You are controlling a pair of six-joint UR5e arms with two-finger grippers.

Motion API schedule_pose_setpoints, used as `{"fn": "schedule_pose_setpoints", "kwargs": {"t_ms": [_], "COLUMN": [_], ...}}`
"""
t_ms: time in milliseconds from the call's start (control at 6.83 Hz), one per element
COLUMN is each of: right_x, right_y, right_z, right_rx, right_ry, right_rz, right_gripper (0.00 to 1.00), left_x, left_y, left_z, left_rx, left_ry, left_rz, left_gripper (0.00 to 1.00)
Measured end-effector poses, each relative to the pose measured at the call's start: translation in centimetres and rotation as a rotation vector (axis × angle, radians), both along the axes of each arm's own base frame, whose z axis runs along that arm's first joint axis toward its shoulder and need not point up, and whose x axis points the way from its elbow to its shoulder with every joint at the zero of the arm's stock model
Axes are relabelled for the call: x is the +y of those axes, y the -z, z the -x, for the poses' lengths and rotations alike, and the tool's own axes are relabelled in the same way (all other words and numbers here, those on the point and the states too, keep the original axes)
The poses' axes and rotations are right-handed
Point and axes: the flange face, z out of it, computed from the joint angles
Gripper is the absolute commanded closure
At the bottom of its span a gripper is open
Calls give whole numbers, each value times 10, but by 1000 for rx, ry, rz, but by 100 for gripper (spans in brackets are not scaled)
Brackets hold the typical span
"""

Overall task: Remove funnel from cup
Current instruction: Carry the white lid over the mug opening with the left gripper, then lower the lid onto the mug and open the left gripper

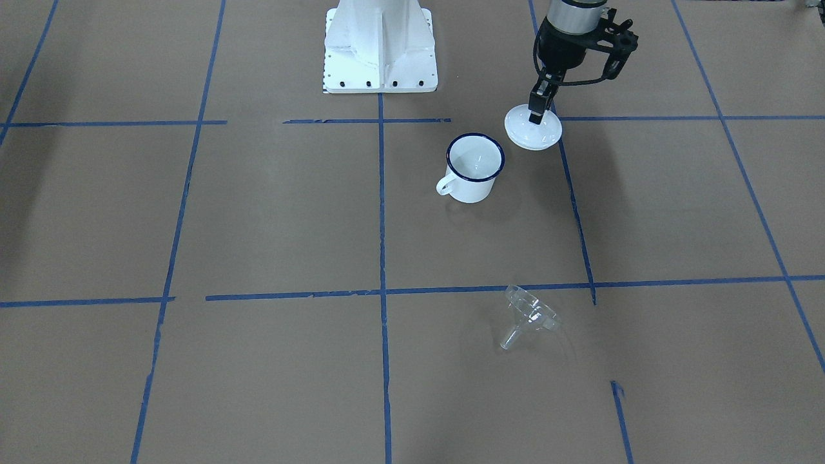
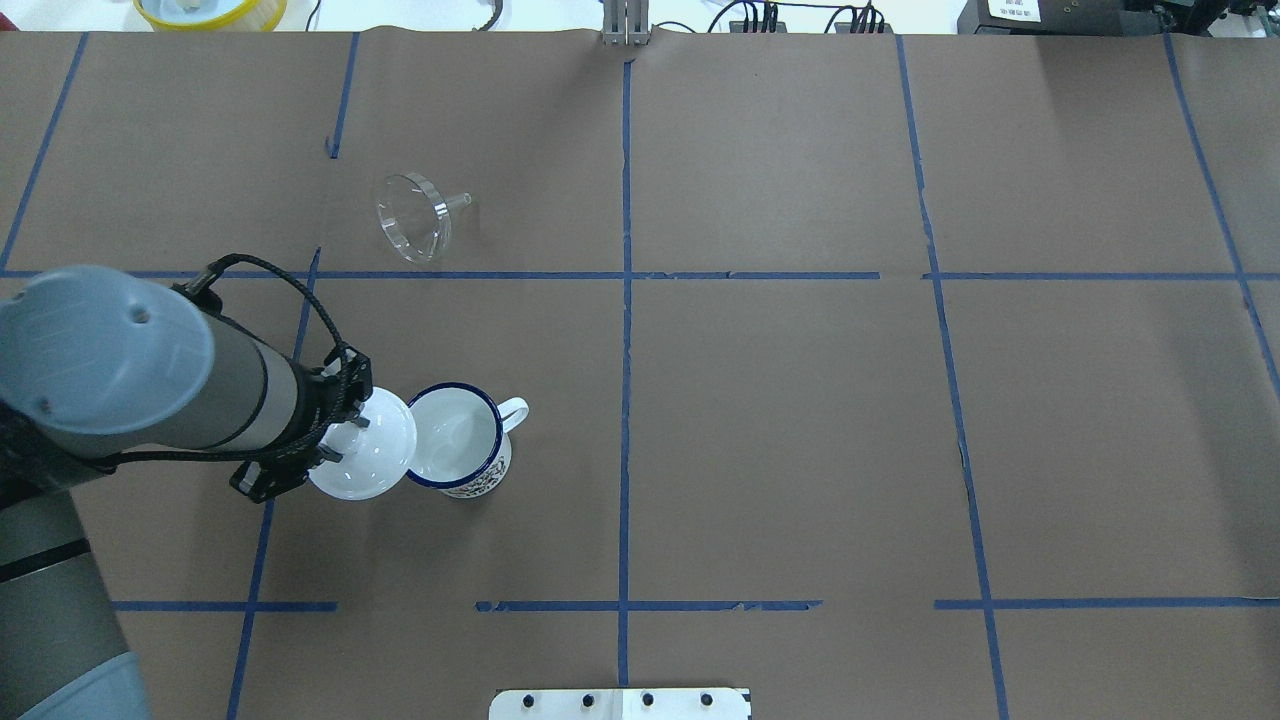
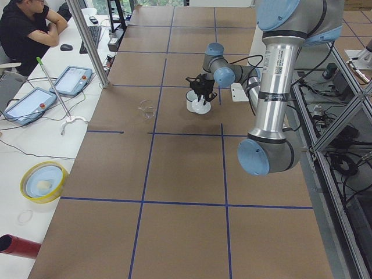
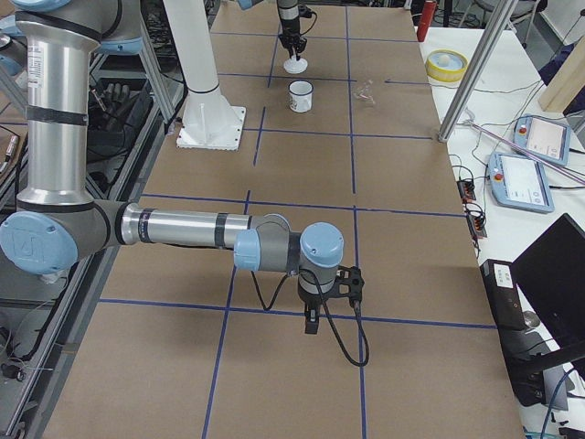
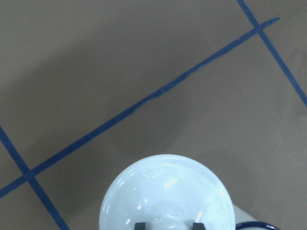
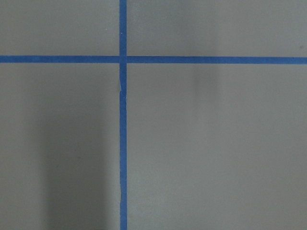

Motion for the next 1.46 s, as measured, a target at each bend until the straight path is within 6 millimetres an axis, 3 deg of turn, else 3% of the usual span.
{"fn": "schedule_pose_setpoints", "kwargs": {"t_ms": [439,1025,1465], "right_x": [0,0,0], "right_y": [0,0,0], "right_z": [0,0,0], "right_rx": [0,0,0], "right_ry": [0,0,0], "right_rz": [0,0,0], "right_gripper": [0,0,0], "left_x": [-18,-28,-30], "left_y": [15,24,23], "left_z": [-44,-65,-68], "left_rx": [-32,-35,-38], "left_ry": [-47,-67,-73], "left_rz": [23,16,10], "left_gripper": [100,100,100]}}
